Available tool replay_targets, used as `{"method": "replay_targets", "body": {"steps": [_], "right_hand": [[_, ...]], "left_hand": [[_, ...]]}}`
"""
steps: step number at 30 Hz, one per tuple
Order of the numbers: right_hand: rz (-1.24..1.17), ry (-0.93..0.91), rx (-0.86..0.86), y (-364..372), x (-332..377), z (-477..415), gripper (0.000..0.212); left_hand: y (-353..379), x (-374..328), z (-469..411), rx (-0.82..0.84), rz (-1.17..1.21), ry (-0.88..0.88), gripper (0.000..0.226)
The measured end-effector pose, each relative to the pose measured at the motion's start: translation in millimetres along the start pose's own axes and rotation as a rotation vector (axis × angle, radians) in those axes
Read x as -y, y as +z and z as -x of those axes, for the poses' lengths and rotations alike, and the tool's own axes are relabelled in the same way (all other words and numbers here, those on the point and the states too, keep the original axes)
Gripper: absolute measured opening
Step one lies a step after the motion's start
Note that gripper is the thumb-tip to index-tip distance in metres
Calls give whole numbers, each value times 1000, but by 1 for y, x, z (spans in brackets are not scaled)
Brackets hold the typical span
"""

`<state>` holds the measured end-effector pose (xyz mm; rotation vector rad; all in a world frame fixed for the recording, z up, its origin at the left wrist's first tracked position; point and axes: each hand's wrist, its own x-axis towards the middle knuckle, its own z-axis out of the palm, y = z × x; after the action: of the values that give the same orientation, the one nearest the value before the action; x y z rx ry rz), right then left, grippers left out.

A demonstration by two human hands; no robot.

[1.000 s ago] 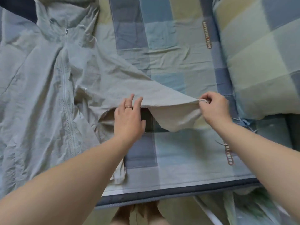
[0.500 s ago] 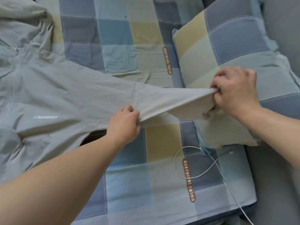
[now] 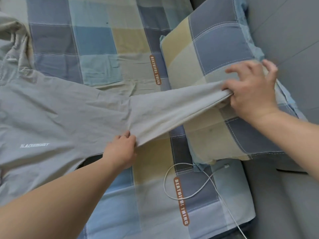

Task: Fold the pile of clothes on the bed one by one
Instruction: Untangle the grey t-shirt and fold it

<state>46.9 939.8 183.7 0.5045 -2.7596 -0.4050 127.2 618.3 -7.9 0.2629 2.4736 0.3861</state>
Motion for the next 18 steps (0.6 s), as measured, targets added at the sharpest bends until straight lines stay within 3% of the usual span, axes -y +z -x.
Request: {"method": "replay_targets", "body": {"steps": [3,5,8,13,15,18], "right_hand": [[-71,-77,166,7,3,25,26],[-199,125,227,-3,12,18,27],[-206,395,289,-12,17,-8,24],[-826,821,446,-13,24,-41,19],[-979,893,473,-16,23,-41,20],[-1142,902,424,-20,15,-36,25]], "left_hand": [[4,-2,-3,180,-36,23,19],[7,-1,-2,150,-35,34,22],[5,-3,0,39,67,-20,35],[-7,-2,-3,-101,132,-9,38],[-13,-6,-3,-123,97,24,22],[-16,-10,-2,-138,104,80,18]]}}
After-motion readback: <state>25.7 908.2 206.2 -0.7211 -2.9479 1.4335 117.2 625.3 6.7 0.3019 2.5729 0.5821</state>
